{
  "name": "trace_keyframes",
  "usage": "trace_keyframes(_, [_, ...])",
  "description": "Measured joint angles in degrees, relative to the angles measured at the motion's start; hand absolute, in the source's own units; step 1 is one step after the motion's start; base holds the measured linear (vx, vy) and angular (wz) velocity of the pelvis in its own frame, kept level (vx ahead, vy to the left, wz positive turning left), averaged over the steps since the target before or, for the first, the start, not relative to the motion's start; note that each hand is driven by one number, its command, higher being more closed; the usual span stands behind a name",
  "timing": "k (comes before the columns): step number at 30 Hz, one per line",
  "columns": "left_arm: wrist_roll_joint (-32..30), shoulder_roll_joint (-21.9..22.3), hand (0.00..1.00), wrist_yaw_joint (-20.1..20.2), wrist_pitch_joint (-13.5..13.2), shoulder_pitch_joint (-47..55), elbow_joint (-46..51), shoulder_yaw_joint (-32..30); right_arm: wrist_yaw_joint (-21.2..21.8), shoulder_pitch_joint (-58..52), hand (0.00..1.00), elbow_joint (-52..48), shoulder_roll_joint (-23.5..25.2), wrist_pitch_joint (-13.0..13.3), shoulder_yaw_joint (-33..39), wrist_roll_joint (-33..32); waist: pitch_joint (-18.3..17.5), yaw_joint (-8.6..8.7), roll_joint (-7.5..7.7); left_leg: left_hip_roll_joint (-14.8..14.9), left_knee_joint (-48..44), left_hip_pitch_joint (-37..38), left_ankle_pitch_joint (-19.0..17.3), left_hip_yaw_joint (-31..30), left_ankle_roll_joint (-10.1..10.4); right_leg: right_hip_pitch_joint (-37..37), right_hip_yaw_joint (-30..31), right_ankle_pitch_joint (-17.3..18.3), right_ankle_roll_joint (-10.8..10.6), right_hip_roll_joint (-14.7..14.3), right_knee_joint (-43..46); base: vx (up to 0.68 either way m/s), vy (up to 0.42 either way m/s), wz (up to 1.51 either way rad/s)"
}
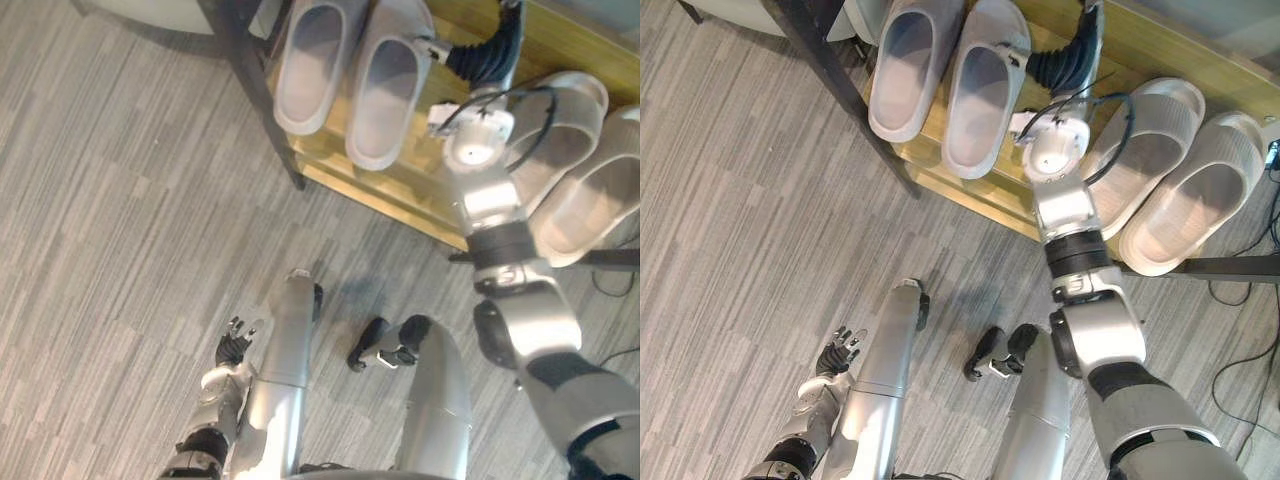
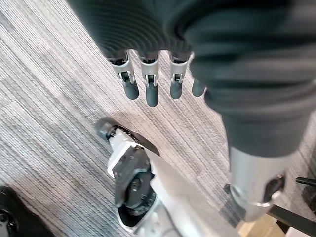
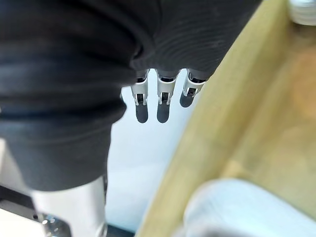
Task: Organize the slippers on the shoe rack
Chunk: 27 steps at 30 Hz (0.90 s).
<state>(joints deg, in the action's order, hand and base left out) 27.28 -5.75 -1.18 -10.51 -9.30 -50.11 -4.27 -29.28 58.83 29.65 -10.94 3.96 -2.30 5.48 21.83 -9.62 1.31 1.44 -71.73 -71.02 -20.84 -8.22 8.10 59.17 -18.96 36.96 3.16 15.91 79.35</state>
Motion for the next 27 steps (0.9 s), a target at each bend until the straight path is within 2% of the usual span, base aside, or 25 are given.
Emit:
trace_keyframes(4, [-0.02, 0.64, 0.0, 0.02, 0.2, -1.31, 0.05, -1.51, 2.09, -4.45, 0.0, 0.02, 4.53, 0.23, 1.12, -4.53, 0.6, 0.24, -0.03, -0.01, 0.5, 1.22, 0.01, 0.08, 0.01, -1.08, 0.04, -0.03, -0.04, -0.06, -0.41, 0.0, 0.0, 0.0])
trace_keyframes(7, [0.0, 0.72, 0.0, 0.02, 0.18, -1.41, 0.24, -1.61, 2.56, -5.19, 0.0, 0.02, 5.51, 0.26, 2.35, -5.67, 0.6, 0.25, -0.03, 0.04, 0.67, 1.37, 0.01, 0.11, 0.01, -1.2, 0.04, -0.07, -0.11, -0.11, -0.61, 0.0, 0.0, 0.0])
trace_keyframes(13, [0.32, 1.12, 0.0, -0.07, 1.17, -2.05, -0.1, -3.25, 4.24, -5.75, 0.0, 0.62, 7.87, 2.28, 4.39, -13.4, 0.6, 0.36, -0.03, 0.07, 1.2, 1.36, 0.02, 0.06, 0.02, -1.22, -0.09, -0.22, 0.01, -0.29, -1.22, 0.0, 0.0, 0.0])
trace_keyframes(14, [0.34, 1.23, 0.0, -0.27, 1.26, -2.32, -0.15, -3.49, 4.58, -6.12, 0.0, 0.63, 8.42, 3.39, 4.4, -15.54, 0.6, 0.36, -0.03, 0.13, 1.43, 1.37, 0.04, -0.02, 0.07, -1.24, -0.17, -0.3, -0.03, -0.47, -1.52, 0.0, 0.0, 0.0])
trace_keyframes(19, [0.14, 1.56, 0.0, -1.05, 1.31, -3.76, -0.74, -4.32, 8.42, -6.07, 0.0, 2.28, 8.58, 6.15, 4.34, -21.65, 0.63, 0.35, -0.07, 0.3, 1.67, 1.84, 0.04, -0.14, 0.07, -1.84, -0.34, -0.33, -0.08, -0.68, -1.82, 0.0, 0.0, 0.0])
trace_keyframes(23, [-0.18, 2.13, 0.0, -1.04, 1.26, -4.21, -1.17, -5.91, 11.16, -6.03, 0.0, 3.9, 8.57, 6.89, 3.57, -24.29, 0.63, 0.31, -0.08, 0.25, 2.46, 2.5, 0.25, -0.32, 0.42, -2.51, -0.7, -0.15, -0.44, -0.68, -2.5, -0.01, -0.001, 0.02])
trace_keyframes(27, [-0.28, 2.14, 0.0, -1.04, 1.26, -4.24, -1.21, -5.91, 12.15, -5.65, 0.0, 5.06, 8.65, 7.96, 1.58, -25.9, 0.63, 0.29, -0.08, 0.2, 2.61, 2.54, 0.34, -0.53, 0.45, -2.74, -1.02, -0.37, 0.0, -0.68, -2.66, 0.0, 0.001, 0.01])
